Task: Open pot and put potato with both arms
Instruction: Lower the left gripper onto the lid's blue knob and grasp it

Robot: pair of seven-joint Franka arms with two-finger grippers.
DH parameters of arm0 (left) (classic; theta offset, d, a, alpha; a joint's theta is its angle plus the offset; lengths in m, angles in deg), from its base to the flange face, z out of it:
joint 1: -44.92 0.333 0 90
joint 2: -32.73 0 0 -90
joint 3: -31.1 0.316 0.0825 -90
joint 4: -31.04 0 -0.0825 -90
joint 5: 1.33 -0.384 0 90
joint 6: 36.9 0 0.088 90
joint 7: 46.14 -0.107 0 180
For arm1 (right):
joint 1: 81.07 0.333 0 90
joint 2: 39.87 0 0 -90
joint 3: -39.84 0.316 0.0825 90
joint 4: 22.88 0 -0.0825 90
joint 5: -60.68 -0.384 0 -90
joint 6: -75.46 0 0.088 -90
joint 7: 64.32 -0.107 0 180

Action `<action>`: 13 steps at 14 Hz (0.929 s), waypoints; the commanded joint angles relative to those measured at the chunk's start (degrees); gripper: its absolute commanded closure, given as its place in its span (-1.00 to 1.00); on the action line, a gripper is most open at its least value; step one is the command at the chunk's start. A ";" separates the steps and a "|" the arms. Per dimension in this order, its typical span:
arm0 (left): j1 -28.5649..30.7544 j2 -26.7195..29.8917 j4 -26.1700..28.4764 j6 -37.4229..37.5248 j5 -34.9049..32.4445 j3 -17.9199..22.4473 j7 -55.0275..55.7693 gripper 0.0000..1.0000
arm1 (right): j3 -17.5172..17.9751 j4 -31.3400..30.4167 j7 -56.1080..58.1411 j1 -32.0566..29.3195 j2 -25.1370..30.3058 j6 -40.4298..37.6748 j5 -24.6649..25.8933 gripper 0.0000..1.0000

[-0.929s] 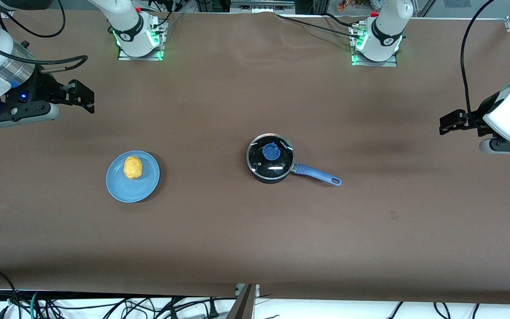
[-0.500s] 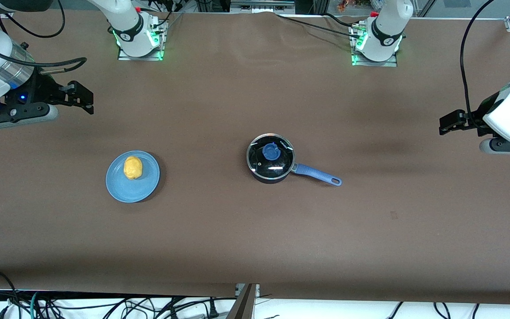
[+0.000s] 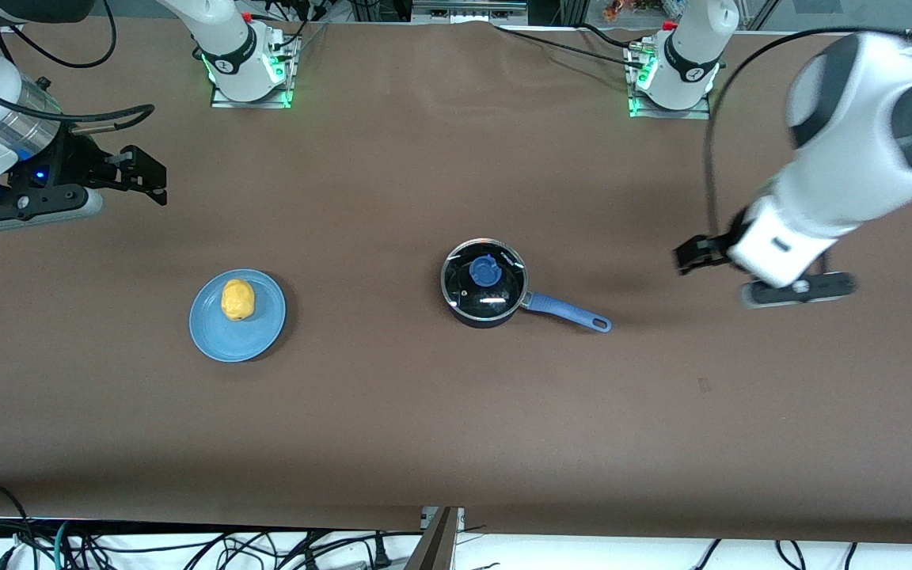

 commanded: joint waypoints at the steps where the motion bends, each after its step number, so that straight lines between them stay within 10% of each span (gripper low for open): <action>1: -3.85 -5.25 -0.72 -6.81 -0.34 -2.32 11.36 -1.00 | -0.02 0.71 0.39 -0.14 -0.18 -0.14 -0.24 -1.00; 13: -17.84 -19.67 -4.40 -18.44 -12.28 -2.76 34.49 -1.00 | -0.10 0.71 0.30 -0.32 -0.18 -0.14 -0.15 -0.99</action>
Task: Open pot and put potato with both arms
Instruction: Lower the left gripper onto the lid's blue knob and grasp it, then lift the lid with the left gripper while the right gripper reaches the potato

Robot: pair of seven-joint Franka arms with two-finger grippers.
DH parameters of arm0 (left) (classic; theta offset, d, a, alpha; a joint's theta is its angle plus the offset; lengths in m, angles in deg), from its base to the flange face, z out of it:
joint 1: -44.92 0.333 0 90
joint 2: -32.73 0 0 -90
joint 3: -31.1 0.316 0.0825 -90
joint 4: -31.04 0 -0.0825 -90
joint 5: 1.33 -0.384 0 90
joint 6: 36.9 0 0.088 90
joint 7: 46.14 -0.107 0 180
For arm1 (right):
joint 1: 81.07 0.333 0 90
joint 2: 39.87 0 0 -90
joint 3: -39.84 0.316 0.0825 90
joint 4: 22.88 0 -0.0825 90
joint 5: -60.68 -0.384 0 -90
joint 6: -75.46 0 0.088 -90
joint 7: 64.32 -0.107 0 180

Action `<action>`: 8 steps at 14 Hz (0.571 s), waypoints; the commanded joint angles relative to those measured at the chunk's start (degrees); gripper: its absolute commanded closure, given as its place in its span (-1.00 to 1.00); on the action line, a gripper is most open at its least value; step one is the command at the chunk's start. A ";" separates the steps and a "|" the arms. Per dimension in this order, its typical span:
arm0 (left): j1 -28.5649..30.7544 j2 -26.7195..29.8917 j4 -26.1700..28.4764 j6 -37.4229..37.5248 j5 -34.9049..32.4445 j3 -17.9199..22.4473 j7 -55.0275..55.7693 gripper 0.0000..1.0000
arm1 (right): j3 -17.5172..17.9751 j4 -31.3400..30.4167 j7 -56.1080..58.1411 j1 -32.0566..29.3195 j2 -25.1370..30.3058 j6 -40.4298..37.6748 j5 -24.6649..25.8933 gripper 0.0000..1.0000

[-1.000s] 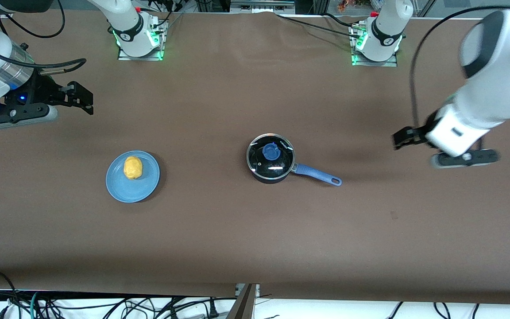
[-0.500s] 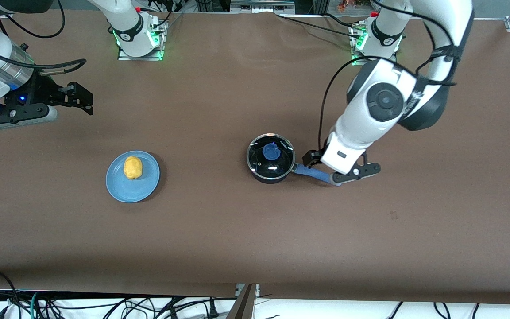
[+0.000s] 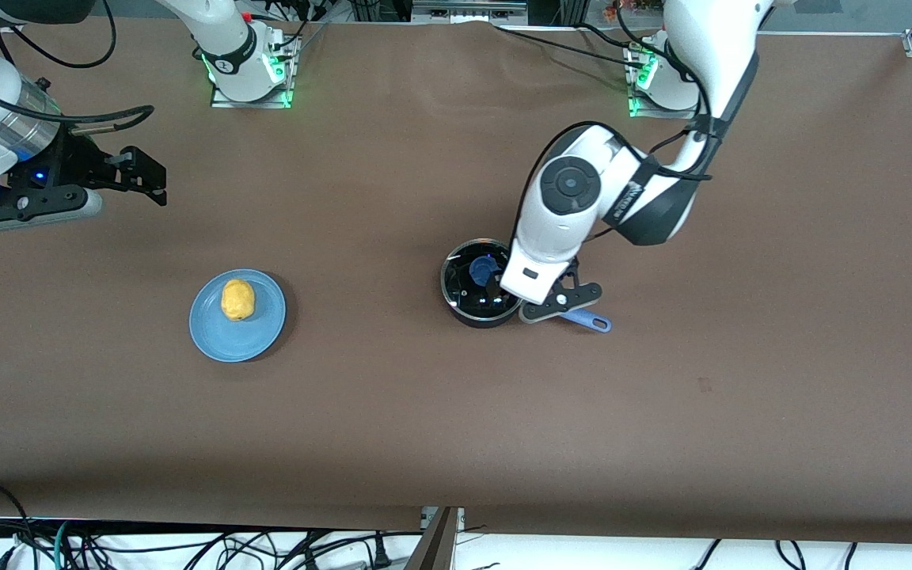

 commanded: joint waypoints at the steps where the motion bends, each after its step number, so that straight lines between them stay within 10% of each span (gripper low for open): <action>1: -2.61 -3.57 -3.85 0.33 -3.92 0.19 5.43 -1.00 | -0.19 0.71 0.38 -0.35 -0.14 -0.19 -0.15 -0.99; 8: -5.26 -4.80 -3.06 0.25 -7.35 -1.47 13.53 -1.00 | -0.36 0.71 0.30 -0.44 -0.31 -0.19 -0.15 -1.00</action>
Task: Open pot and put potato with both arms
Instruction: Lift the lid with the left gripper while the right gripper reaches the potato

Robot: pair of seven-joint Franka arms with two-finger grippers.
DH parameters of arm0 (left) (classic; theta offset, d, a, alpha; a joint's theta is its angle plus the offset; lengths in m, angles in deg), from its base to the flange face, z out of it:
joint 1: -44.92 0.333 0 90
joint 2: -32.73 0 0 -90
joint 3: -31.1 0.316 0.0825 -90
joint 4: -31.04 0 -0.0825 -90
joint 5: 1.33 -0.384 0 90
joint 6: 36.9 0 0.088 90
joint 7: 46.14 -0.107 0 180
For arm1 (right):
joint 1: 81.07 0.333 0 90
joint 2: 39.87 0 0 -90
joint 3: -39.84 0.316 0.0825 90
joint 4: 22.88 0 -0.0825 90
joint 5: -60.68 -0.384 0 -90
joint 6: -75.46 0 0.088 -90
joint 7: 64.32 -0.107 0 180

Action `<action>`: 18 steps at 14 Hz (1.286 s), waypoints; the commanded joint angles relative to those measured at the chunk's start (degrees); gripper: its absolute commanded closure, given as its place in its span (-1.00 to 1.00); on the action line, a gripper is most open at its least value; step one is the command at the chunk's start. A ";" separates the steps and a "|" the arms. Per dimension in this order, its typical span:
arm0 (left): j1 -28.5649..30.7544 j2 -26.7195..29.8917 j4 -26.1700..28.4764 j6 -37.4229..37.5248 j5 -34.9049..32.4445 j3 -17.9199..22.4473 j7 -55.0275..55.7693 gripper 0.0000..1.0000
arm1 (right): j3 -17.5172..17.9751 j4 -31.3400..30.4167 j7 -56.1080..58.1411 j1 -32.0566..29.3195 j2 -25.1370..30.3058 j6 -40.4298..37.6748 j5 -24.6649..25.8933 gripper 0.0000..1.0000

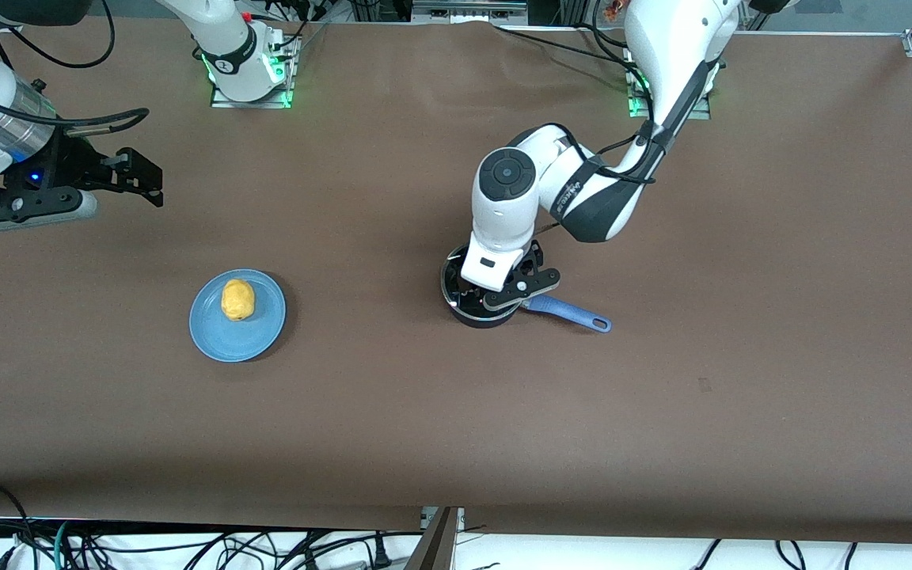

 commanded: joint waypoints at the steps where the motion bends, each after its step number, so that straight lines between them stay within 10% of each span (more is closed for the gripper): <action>1: -0.84 -1.25 -1.36 0.52 -2.26 -0.94 3.58 -1.00 | -0.03 0.72 0.30 -0.27 -0.23 -0.19 -0.16 -0.99; 9: -1.63 -2.04 0.92 -2.55 -4.02 -1.90 6.13 -0.96 | 0.06 0.72 0.30 -0.27 -0.67 -0.28 -0.25 -1.00; 18: -1.45 -1.34 1.19 -1.85 -4.02 -1.99 5.43 -0.11 | -0.12 0.37 0.39 -1.41 -12.35 -3.18 -0.51 -0.99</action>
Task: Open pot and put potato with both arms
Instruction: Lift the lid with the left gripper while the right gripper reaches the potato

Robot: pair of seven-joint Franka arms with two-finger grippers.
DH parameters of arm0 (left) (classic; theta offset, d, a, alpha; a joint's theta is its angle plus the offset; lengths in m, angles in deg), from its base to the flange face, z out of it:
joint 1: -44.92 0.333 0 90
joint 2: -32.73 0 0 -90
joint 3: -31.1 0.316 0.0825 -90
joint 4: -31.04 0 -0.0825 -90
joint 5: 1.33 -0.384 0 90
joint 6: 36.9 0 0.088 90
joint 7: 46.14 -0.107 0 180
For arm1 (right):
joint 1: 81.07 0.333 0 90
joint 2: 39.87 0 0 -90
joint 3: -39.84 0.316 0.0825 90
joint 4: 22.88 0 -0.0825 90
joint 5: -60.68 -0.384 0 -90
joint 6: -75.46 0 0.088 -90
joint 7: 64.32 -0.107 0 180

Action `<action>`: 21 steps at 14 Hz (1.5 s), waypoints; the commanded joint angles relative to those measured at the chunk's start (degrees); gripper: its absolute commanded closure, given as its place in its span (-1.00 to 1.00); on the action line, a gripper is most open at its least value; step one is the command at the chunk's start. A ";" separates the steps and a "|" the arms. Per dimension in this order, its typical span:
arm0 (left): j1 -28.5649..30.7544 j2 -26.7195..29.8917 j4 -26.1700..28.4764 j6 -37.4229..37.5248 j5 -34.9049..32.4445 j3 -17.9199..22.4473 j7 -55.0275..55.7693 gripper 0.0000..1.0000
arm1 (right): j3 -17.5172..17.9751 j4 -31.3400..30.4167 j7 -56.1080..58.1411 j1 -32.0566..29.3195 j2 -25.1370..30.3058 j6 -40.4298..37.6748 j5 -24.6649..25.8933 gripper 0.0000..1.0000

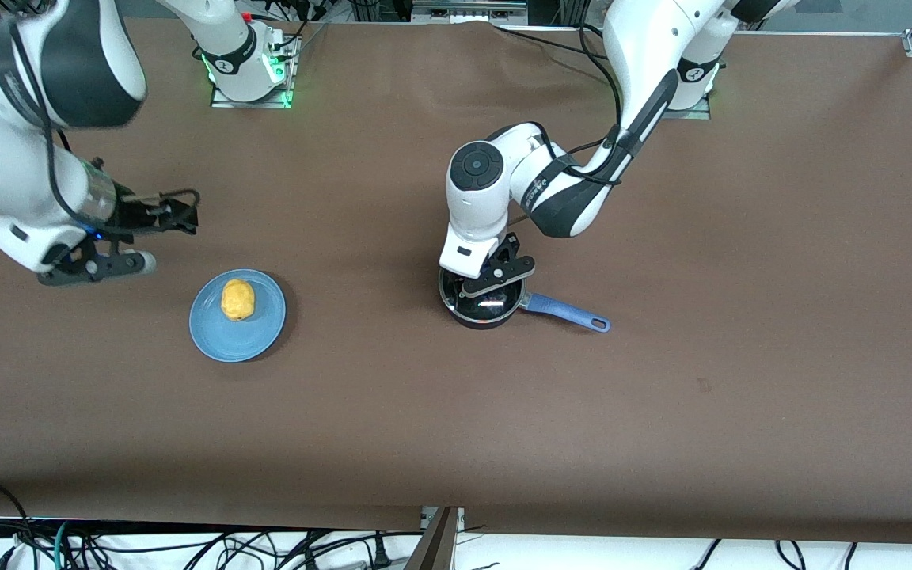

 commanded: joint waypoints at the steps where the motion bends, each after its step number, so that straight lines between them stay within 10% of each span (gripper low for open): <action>1: 0.07 0.96 0.74 -0.42 -1.95 -0.27 0.85 -0.11 | 0.25 1.12 0.37 -1.20 -2.23 -2.07 -0.51 -0.99; 9: 5.50 6.66 0.74 5.55 -0.63 -1.06 -13.01 -0.11 | 0.16 -17.40 1.33 -1.29 -3.73 20.22 0.28 -1.00; 14: 17.97 14.38 7.66 6.26 4.97 0.51 -41.26 -0.14 | 0.16 -20.68 3.71 -1.29 -8.03 31.93 0.28 -0.99; 21: 21.25 19.24 18.03 1.98 12.18 21.59 -80.32 -0.16 | -0.01 -20.68 4.76 -1.37 -13.48 39.06 0.37 -0.99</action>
